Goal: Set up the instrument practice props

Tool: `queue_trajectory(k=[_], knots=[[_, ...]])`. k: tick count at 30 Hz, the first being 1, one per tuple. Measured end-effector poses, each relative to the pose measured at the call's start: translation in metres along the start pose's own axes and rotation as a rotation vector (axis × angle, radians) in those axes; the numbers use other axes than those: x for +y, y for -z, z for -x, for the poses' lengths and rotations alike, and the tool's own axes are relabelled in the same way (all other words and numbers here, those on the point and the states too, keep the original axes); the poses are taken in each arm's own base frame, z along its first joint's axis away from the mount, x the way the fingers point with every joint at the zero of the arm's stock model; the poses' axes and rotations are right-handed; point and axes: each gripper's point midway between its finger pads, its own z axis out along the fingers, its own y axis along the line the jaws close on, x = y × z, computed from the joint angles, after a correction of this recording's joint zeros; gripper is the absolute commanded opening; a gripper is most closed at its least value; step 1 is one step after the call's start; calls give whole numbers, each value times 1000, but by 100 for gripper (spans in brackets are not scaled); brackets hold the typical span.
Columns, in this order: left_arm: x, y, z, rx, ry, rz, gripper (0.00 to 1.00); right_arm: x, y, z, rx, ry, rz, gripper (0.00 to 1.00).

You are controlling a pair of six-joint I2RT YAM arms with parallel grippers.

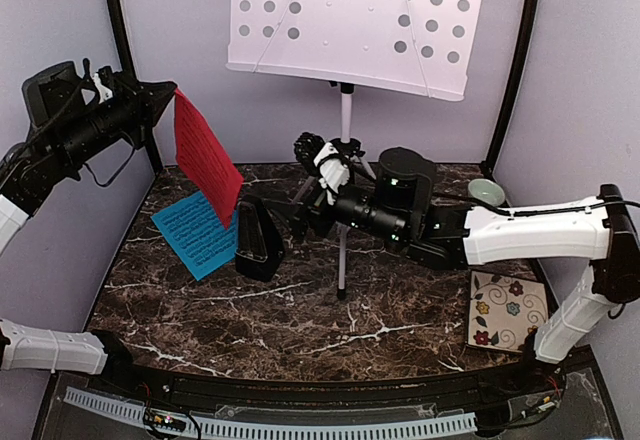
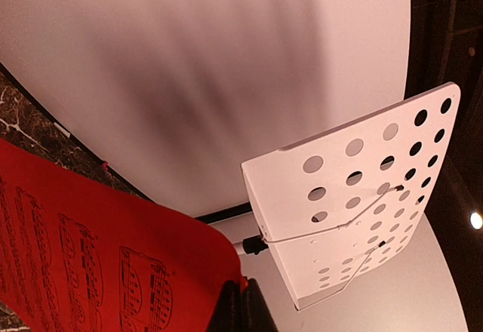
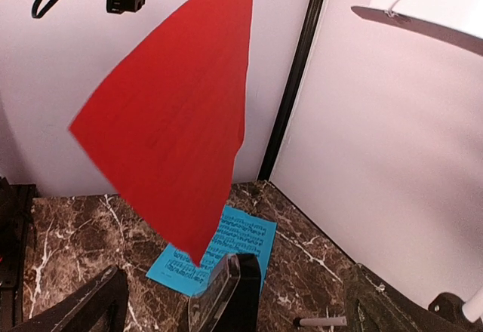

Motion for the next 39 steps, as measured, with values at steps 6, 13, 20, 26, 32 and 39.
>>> queue_trajectory(k=[6,13,20,26,32,39], knots=[[-8,1,0,7,34,-28,0,8,-30,29,-90,16,-14,99],[-14,0,2,2,40,-44,0,36,-33,25,-104,10,28,100],[-17,-3,2,-1,48,-57,0,49,-29,-2,-52,-13,63,98],[-19,-7,-1,13,70,-72,0,37,-42,28,-125,-55,3,58],[-17,-7,-3,15,87,-75,0,23,-42,50,-204,-105,-77,0],[-11,-9,-9,30,84,-67,48,18,-27,53,-223,-132,-92,0]])
